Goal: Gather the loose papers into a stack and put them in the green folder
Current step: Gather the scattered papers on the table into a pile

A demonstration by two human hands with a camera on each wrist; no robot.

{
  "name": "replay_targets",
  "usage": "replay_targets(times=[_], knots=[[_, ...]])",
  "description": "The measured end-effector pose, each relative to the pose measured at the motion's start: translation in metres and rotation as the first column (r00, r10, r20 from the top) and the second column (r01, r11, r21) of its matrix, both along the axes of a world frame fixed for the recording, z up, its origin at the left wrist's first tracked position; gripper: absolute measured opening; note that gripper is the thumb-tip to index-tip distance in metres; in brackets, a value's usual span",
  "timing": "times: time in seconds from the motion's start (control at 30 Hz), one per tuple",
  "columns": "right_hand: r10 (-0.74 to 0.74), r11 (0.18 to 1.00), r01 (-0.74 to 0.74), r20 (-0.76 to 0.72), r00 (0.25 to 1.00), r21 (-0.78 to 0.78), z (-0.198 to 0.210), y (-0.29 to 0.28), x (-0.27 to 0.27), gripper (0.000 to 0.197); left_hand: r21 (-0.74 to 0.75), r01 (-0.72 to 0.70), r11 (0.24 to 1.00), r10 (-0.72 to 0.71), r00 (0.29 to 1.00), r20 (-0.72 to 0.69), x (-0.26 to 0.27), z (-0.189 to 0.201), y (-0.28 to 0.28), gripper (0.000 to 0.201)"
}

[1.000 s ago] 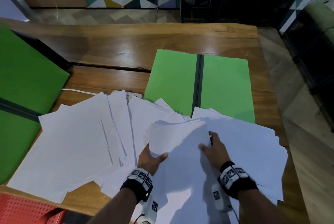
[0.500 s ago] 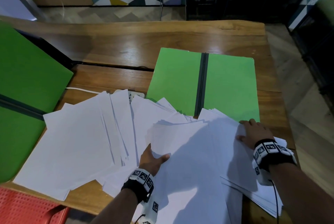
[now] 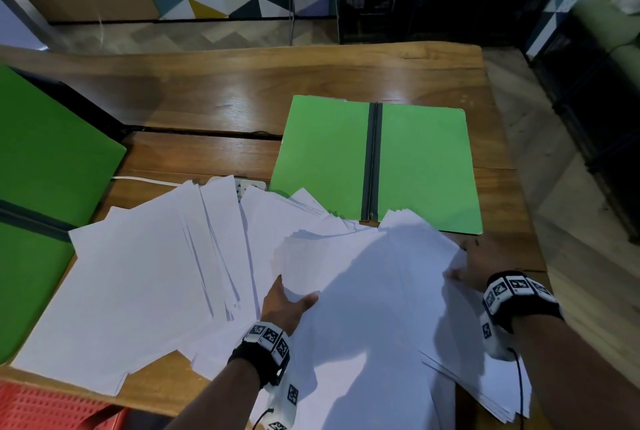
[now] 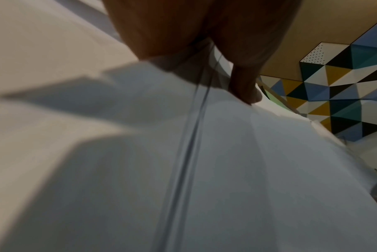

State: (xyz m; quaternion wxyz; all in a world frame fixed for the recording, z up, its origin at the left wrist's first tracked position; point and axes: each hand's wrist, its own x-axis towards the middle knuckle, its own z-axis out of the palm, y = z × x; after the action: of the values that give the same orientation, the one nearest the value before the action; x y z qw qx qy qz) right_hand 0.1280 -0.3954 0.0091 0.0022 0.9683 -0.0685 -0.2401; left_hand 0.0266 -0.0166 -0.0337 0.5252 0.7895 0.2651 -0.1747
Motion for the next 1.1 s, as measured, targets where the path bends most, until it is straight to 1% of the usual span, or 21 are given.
replay_targets(times=[0.07,0.1,0.17,0.23,0.27,0.33,0.37,0.4,0.47,0.5,0.57,0.63,0.67,0.73,0.77,0.83,0.87,0.93,0.97,1.03,1.1], knots=[[0.001,0.997,-0.003,0.031,1.0,0.072,0.003,0.002,-0.005,0.048,0.001,0.0,1.0,0.0,1.0,0.002,0.0,0.0,0.0,0.082],[-0.014,0.994,0.011,0.033,0.999,0.105,0.004,0.002,-0.008,0.042,-0.004,0.0,1.0,0.0,1.0,0.0,0.0,0.0,0.0,0.081],[-0.044,0.991,0.039,0.037,0.998,0.13,0.011,0.004,-0.015,0.04,-0.012,-0.005,1.0,0.005,1.0,0.012,0.0,0.0,0.0,0.081],[-0.072,0.988,0.063,0.061,0.996,0.14,0.022,0.004,-0.021,0.042,-0.047,-0.037,0.998,0.038,0.999,0.028,0.002,0.002,-0.002,0.079],[-0.087,0.987,0.076,0.076,0.993,0.143,0.03,0.004,-0.022,0.043,-0.078,-0.058,0.995,0.061,0.997,0.036,0.003,0.004,-0.002,0.073],[-0.107,0.988,0.091,0.132,0.985,0.124,0.048,0.001,-0.023,0.045,-0.128,-0.079,0.989,0.086,0.995,0.051,0.006,0.008,-0.004,0.051],[-0.123,0.987,0.103,0.17,0.978,0.121,0.058,-0.002,-0.023,0.044,-0.144,-0.078,0.987,0.087,0.994,0.061,0.007,0.008,-0.004,0.046],[-0.137,0.986,0.112,0.217,0.967,0.127,0.07,-0.004,-0.022,0.042,-0.147,-0.071,0.987,0.082,0.994,0.07,0.007,0.008,-0.003,0.049],[-0.182,0.978,0.144,0.287,0.94,0.148,0.093,-0.012,-0.021,0.038,-0.132,-0.054,0.99,0.064,0.995,0.076,0.005,0.006,-0.002,0.062],[-0.213,0.972,0.168,0.309,0.927,0.167,0.102,-0.017,-0.021,0.038,-0.114,-0.048,0.992,0.056,0.996,0.07,0.004,0.005,-0.001,0.065],[-0.288,0.948,0.209,0.369,0.884,0.241,0.12,-0.028,-0.023,0.038,-0.094,-0.039,0.995,0.044,0.997,0.059,0.004,0.003,0.0,0.062],[-0.365,0.913,0.224,0.44,0.821,0.342,0.138,-0.034,-0.028,0.031,-0.08,-0.025,0.996,0.03,0.998,0.059,0.003,0.002,0.0,0.061],[-0.399,0.892,0.216,0.469,0.788,0.397,0.145,-0.034,-0.032,0.028,-0.077,-0.022,0.997,0.027,0.998,0.062,0.004,0.003,0.0,0.062],[-0.479,0.828,0.196,0.48,0.735,0.525,0.148,-0.029,-0.039,0.028,-0.075,-0.023,0.997,0.028,0.997,0.066,0.003,0.003,0.0,0.062],[-0.527,0.78,0.196,0.456,0.717,0.594,0.142,-0.025,-0.043,0.028,-0.074,-0.022,0.997,0.027,0.997,0.067,0.003,0.004,0.0,0.061],[-0.6,0.658,0.191,0.352,0.719,0.729,0.121,-0.013,-0.05,0.029,-0.074,-0.017,0.997,0.023,0.997,0.077,0.003,0.005,-0.001,0.061],[-0.61,0.604,0.191,0.295,0.736,0.774,0.105,-0.005,-0.055,0.032,-0.075,-0.016,0.997,0.022,0.997,0.08,0.003,0.006,-0.001,0.061],[-0.63,0.541,0.242,0.198,0.751,0.805,0.072,0.012,-0.068,0.037,-0.082,-0.016,0.996,0.023,0.996,0.087,0.003,0.008,-0.003,0.059],[-0.636,0.525,0.274,0.158,0.755,0.806,0.061,0.024,-0.076,0.036,-0.086,-0.018,0.996,0.026,0.996,0.088,0.002,0.009,-0.005,0.059],[-0.629,0.528,0.344,0.085,0.772,0.777,0.031,0.043,-0.091,0.035,-0.094,-0.034,0.995,0.042,0.995,0.09,0.002,0.01,-0.005,0.06],[-0.607,0.541,0.402,0.013,0.795,0.739,0.007,0.064,-0.105,0.045,-0.11,-0.064,0.992,0.073,0.994,0.087,0.001,0.01,-0.006,0.059]])
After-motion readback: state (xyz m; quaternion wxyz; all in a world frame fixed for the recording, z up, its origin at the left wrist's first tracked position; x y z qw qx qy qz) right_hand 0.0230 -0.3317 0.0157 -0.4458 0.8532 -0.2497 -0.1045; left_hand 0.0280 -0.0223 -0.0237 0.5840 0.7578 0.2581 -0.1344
